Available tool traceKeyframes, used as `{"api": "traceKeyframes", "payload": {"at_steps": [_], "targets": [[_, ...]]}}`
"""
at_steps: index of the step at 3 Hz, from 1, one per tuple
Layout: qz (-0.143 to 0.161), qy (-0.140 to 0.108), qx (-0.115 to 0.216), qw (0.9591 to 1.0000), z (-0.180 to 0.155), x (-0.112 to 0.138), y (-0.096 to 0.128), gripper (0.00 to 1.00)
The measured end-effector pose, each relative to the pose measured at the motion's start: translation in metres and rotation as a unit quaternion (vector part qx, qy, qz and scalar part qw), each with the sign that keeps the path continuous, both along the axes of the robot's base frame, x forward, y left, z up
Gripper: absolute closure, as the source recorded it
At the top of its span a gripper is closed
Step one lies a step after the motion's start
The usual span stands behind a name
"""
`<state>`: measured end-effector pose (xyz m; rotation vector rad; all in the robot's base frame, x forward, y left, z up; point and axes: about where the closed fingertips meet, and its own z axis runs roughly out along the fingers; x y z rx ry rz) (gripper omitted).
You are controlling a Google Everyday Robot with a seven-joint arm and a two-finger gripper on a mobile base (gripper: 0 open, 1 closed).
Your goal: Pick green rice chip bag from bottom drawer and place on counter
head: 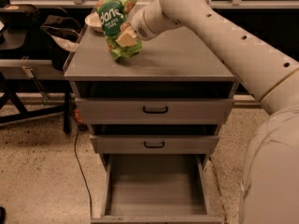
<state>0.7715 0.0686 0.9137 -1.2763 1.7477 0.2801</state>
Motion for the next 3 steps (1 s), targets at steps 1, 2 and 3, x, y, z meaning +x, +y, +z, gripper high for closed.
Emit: {"api": "traceKeyframes", "payload": {"at_steps": [1, 2, 3], "targets": [[0.0, 0.0, 0.0, 1.0, 0.0, 0.0, 0.0, 0.04], [0.0, 0.0, 0.0, 1.0, 0.0, 0.0, 0.0, 0.0], [0.0, 0.0, 0.0, 1.0, -0.0001, 0.0, 0.0001, 0.0]]}}
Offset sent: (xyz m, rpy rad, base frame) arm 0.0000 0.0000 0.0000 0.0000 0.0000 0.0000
